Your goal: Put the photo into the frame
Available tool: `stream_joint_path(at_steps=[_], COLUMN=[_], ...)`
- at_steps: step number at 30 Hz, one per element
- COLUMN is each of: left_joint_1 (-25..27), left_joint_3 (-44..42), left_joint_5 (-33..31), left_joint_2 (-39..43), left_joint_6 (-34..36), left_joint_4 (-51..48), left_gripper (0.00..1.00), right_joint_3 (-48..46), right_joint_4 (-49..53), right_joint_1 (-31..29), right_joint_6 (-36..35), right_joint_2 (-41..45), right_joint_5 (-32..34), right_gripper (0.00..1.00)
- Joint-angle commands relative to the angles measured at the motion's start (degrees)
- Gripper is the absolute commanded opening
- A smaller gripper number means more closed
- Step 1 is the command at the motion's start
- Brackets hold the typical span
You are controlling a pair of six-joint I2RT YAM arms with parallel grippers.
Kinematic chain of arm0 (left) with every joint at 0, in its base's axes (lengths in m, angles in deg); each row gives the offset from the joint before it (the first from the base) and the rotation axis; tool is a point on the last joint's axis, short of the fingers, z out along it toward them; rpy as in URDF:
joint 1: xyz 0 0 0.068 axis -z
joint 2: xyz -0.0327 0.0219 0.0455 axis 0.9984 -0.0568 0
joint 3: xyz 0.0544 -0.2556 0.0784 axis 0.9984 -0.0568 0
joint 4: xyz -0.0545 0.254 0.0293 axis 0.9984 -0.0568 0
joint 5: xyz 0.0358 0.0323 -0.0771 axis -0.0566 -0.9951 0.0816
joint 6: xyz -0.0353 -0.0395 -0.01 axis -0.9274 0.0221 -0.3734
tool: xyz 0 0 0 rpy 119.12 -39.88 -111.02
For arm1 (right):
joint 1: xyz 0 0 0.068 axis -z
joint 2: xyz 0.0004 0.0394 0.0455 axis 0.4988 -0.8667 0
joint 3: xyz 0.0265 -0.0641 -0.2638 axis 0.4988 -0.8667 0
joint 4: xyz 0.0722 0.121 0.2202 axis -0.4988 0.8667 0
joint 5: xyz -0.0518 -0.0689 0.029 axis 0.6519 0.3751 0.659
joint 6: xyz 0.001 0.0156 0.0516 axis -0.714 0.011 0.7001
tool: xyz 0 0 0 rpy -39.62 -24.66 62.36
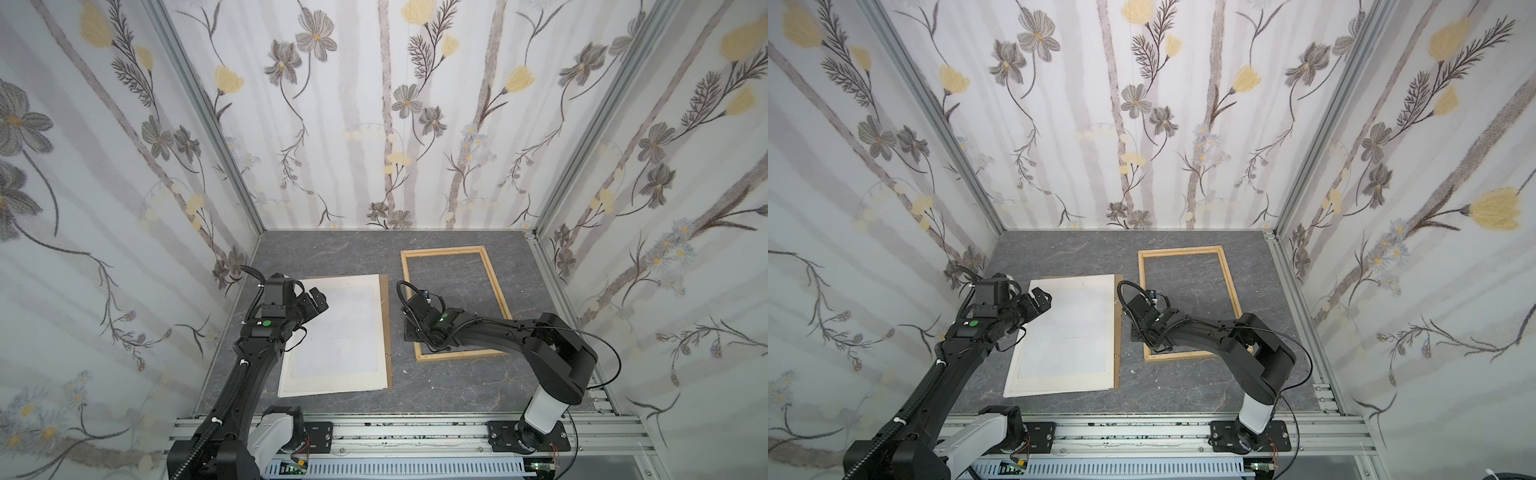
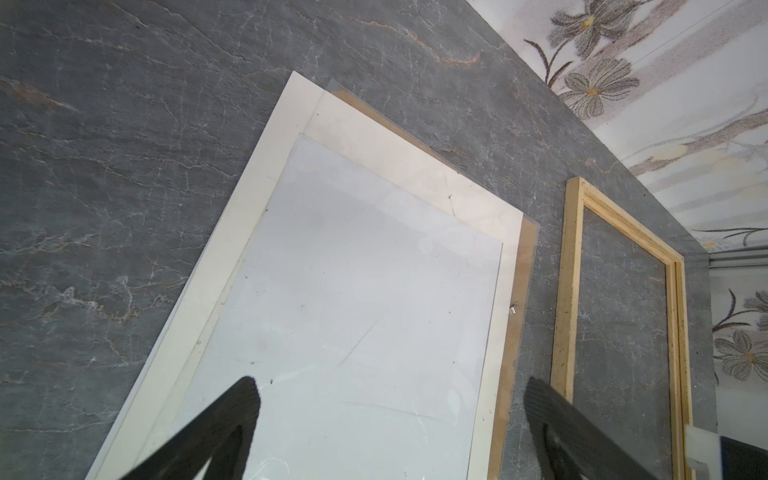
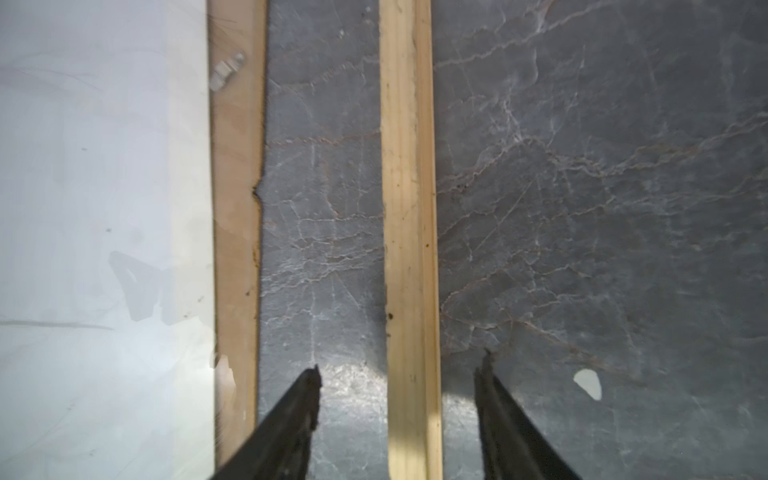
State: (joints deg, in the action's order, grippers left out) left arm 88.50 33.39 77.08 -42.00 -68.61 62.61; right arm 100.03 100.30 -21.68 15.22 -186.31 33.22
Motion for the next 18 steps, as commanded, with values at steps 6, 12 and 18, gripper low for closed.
stream_joint_path(at_steps=[6,12,18], left_joint_1=[-4.31,-6.83,-6.93], left_joint_3=[4.89,8.91,11.19], left_joint_5=[2.68,5.29,3.22], left_joint_2=[-9.39,-20.58,-29.32], left_joint_6=[0.96,-0.27,-2.15], left_joint_4=[2.11,3.77,5.75], left_gripper=[1.00,1.00,1.00], right_joint_3=[3.77,6.06,5.31], right_joint_4=[-8.36,-15.04,-20.28], right_joint_1=[0.59,1.75,3.85], right_joint_6=[-9.07,-10.36,-8.46], right_joint_2=[2.69,-2.31,-6.27], right_joint_5=[-15.52,-27.67,-32.82], right_gripper=[0.77,0.84,0.87])
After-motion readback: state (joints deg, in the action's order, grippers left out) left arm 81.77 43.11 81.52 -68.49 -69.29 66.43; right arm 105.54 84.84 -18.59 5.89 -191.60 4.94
